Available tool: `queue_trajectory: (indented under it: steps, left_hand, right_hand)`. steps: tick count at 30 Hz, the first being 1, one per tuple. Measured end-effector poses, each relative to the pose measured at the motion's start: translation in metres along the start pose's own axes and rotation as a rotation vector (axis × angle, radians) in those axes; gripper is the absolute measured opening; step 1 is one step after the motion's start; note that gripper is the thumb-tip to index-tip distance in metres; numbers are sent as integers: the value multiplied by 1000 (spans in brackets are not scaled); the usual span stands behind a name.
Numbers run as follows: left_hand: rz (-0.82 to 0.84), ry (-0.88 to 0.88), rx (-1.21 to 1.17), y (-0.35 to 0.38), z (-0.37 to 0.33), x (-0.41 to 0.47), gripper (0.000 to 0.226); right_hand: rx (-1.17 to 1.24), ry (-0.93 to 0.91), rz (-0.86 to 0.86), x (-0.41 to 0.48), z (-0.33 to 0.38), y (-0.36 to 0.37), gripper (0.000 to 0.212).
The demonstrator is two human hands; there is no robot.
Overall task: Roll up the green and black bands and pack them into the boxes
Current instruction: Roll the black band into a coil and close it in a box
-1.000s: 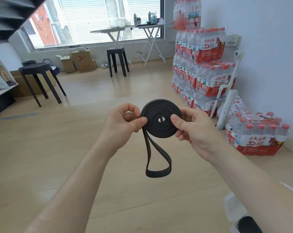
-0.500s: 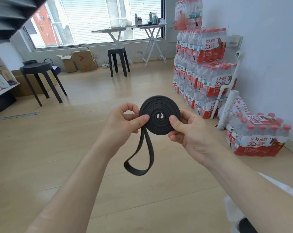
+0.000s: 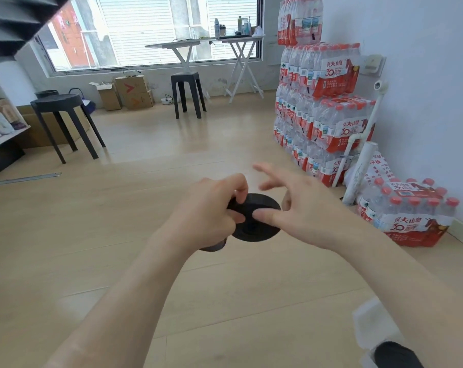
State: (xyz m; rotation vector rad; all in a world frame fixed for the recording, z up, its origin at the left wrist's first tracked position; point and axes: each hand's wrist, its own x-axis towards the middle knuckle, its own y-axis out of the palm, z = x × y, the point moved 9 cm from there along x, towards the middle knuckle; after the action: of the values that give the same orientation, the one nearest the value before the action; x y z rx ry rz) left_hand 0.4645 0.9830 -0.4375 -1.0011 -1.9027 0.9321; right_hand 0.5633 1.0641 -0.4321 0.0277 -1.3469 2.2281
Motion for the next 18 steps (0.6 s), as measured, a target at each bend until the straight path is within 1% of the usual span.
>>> queue_trajectory:
  steps: [2,3,5,7,9,13,18]
  left_hand:
    - [25,31,79,4,-8,0,34]
    - [37,31,101,6,-9,0,34]
    - [35,16,63,7,-9,0,37]
    - [8,-18,-37,4,-6,1,41]
    - [7,-49,-95,2,-4,0,39]
    - [31,-57,-81,-1,-3,-1,23]
    - [24,-45,-32,-5,-2,-1,26]
  right_hand:
    - [-192,-68,52,-2,15,13,38]
    - [-248,-66,46,-2,16,15,31]
    - [-293,-45,27,-1,12,12,26]
    - [-282,-48,12,0,11,8,23]
    - [-263,-48,6,1,9,7,22]
    - [-201,-34,0,1,5,7,20]
    - [-123,-8,-1,2,2,6,23]
